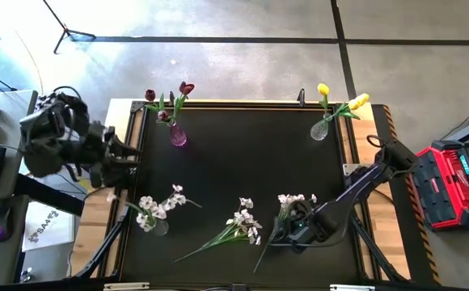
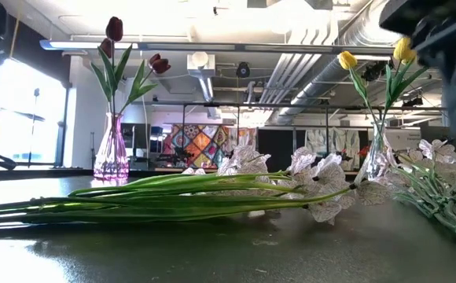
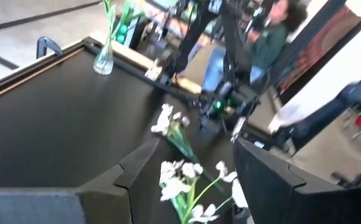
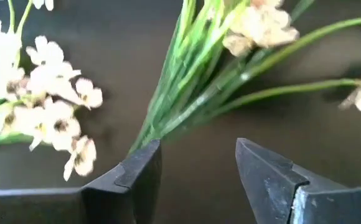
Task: Sort flowers into vase by color
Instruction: Put the right white flowers into the bottom transparent flower vase
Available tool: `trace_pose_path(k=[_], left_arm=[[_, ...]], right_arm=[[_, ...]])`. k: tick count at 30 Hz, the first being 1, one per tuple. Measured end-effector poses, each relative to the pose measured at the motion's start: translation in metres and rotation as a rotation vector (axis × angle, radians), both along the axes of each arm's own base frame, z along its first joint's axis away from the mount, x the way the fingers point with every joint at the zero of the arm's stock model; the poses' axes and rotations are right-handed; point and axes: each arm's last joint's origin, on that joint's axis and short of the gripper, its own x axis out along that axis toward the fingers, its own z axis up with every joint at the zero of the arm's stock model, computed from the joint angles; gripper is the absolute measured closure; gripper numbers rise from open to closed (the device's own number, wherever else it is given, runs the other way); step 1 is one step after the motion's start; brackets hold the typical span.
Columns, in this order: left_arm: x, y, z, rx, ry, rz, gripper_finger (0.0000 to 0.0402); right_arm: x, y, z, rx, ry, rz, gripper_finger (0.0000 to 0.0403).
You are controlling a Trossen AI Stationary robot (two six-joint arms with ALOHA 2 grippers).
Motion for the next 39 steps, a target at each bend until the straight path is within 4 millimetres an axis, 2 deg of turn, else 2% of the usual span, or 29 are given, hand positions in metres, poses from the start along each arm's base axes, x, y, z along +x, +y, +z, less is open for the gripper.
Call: trace_pose_path(k=[6, 10, 17, 26, 31, 39], left_arm=[[0.021, -0.017, -0.006, 0.053, 0.106, -0.015, 0.0213], [0.032, -0.020, -0.010, 0.080, 0.163, -0.016, 0.0213], [0.053, -0.015, -0.009, 0.096, 0.200, -0.021, 0.0213], [0.096, -0.003, -0.022, 0.101, 0.365, -0.038, 0.0213], [0.120, 0.008, -0.028, 0.095, 0.396, -0.003, 0.0213], [0.151, 0.020, -0.029, 0.030, 0.346, -0.055, 0.0213]], right_arm=[[0.006, -0.011, -0.011, 0.020, -0.017, -0.034, 0.0209], [0.008, -0.019, -0.016, 0.013, -0.005, -0.040, 0.0209], [0.010, -0.025, -0.046, 0.057, 0.027, -0.055, 0.0209], [0.013, -0.035, -0.055, 0.037, 0.049, -0.064, 0.0215], [0.017, -0.048, -0.057, 0.000, 0.086, -0.018, 0.0250], [0.025, -0.063, -0.057, -0.096, 0.060, 0.061, 0.0345]])
